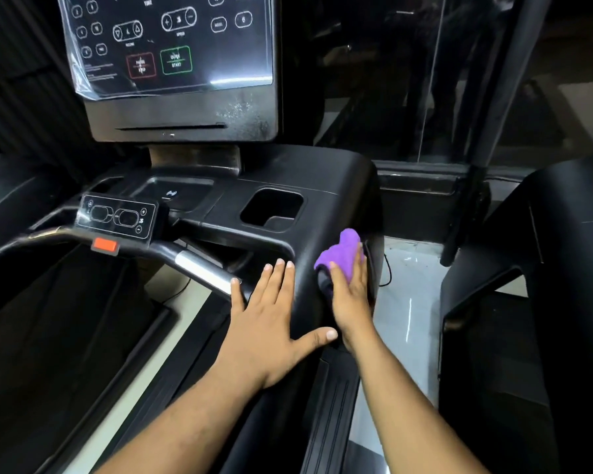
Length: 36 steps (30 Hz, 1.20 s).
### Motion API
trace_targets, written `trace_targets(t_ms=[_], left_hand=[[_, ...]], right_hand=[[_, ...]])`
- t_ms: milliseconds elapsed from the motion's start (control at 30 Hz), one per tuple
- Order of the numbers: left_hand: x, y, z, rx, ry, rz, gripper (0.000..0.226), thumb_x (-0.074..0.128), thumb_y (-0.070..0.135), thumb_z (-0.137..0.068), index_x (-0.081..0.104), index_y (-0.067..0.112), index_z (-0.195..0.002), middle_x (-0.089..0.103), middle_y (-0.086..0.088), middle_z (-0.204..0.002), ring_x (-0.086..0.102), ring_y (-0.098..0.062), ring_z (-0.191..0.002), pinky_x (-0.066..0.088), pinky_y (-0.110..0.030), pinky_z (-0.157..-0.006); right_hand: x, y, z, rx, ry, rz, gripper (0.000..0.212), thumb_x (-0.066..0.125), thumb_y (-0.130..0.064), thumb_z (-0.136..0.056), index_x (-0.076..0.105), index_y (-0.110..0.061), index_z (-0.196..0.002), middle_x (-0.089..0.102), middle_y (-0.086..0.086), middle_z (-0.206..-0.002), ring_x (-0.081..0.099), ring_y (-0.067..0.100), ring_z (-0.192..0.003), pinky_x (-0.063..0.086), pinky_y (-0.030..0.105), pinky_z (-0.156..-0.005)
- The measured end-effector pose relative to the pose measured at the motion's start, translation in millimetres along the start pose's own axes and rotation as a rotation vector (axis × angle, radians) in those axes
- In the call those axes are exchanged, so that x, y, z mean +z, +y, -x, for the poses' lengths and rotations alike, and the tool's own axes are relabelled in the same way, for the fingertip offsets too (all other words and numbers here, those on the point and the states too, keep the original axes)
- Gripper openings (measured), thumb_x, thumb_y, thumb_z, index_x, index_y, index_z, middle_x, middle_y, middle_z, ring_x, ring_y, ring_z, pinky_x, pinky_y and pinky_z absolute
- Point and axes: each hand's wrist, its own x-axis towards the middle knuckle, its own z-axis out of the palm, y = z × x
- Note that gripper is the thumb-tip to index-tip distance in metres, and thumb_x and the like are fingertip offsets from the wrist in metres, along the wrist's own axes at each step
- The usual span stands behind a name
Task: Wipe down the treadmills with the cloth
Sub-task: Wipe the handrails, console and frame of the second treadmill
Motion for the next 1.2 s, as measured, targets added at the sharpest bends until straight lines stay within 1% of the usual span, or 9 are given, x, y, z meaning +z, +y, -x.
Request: trace_targets(t_ms=[133,233,400,533,700,800,967,1133,1200], left_hand=[[0.3,-1.4,-3.5,-0.004,0.000,0.024,0.121,0.009,0.100,-0.072,-0.022,0.021,-0.159,-0.029,0.009,-0.164,-0.028,-0.007,-0.151,-0.011,-0.057,-0.123],[3.6,-0.8,-1.7,-0.011,0.018,0.084,0.124,0.009,0.100,-0.070,-0.021,0.019,-0.159,-0.027,0.009,-0.165,-0.029,-0.006,-0.150,-0.012,-0.054,-0.124],[2.5,-8.1,9.4,-0.054,0.119,0.346,0.127,0.016,0.101,-0.067,-0.018,0.021,-0.159,-0.019,0.003,-0.169,-0.026,-0.003,-0.149,-0.010,-0.043,-0.126],[3.5,-12.3,27.0,-0.022,0.090,0.450,0.123,0.030,0.093,-0.072,-0.016,0.020,-0.160,-0.019,0.004,-0.169,-0.022,-0.006,-0.152,-0.006,-0.046,-0.127],[0.3,-12.9,76.8,0.067,0.016,0.270,0.119,0.021,0.094,-0.075,-0.023,0.021,-0.158,-0.027,0.008,-0.164,-0.026,-0.006,-0.152,-0.007,-0.046,-0.127],[3.5,-22.3,124.3,0.077,0.012,0.216,0.121,0.014,0.097,-0.073,-0.026,0.020,-0.156,-0.032,0.007,-0.162,-0.029,-0.008,-0.151,-0.009,-0.043,-0.126],[9.9,-36.1,183.3,0.059,-0.037,0.231,0.131,0.003,0.104,-0.062,-0.026,0.018,-0.157,-0.033,0.005,-0.164,-0.032,-0.008,-0.149,-0.009,-0.044,-0.127],[6.1,-38.4,216.5,0.063,-0.042,0.232,0.127,0.015,0.099,-0.068,-0.026,0.018,-0.157,-0.028,0.002,-0.166,-0.027,-0.011,-0.152,-0.006,-0.045,-0.127],[6.9,-38.2,226.2,0.068,-0.031,0.255,0.125,0.018,0.097,-0.070,-0.025,0.019,-0.157,-0.026,0.002,-0.167,-0.025,-0.010,-0.153,-0.005,-0.045,-0.127]], right_hand=[[-6.8,-47.9,-71.7,-0.138,-0.073,0.338,0.068,0.048,-0.061,-0.100,0.014,-0.053,-0.158,-0.004,-0.011,-0.172,-0.006,0.029,-0.158,0.005,0.053,-0.126],[-5.4,-79.8,-103.3,-0.080,-0.110,0.561,0.064,0.042,-0.065,-0.098,0.015,-0.057,-0.156,-0.006,-0.015,-0.171,-0.010,0.032,-0.157,0.017,0.067,-0.119],[-1.4,-59.3,0.8,-0.271,-0.220,0.648,0.066,0.048,-0.063,-0.098,0.016,-0.058,-0.155,-0.010,-0.021,-0.169,-0.014,0.022,-0.157,0.022,0.066,-0.115],[-17.5,-47.1,3.7,-0.393,-0.352,0.659,0.069,0.049,-0.071,-0.092,0.018,-0.062,-0.153,-0.006,-0.022,-0.170,-0.015,0.018,-0.157,0.017,0.066,-0.118],[4.9,-73.5,1.3,-0.118,-0.151,0.598,0.067,0.049,-0.067,-0.095,0.022,-0.056,-0.155,-0.006,-0.016,-0.171,-0.010,0.025,-0.157,0.016,0.063,-0.121],[20.4,-63.4,87.9,-0.205,-0.207,0.663,0.066,0.049,-0.066,-0.095,0.019,-0.059,-0.154,-0.009,-0.022,-0.169,-0.014,0.022,-0.157,0.022,0.068,-0.114],[3.6,-20.4,168.3,-0.427,-0.253,0.451,0.073,0.047,-0.073,-0.086,0.022,-0.057,-0.152,-0.001,-0.019,-0.169,-0.011,0.017,-0.157,0.006,0.039,-0.123],[22.7,-45.0,147.9,-0.042,-0.003,0.162,0.067,0.059,-0.052,-0.098,0.026,-0.047,-0.157,0.003,-0.006,-0.172,0.001,0.026,-0.158,0.002,0.040,-0.127],[28.2,-34.2,191.3,-0.136,-0.044,0.207,0.072,0.059,-0.056,-0.095,0.022,-0.051,-0.156,-0.002,-0.009,-0.172,-0.007,0.023,-0.158,-0.002,0.041,-0.127]])
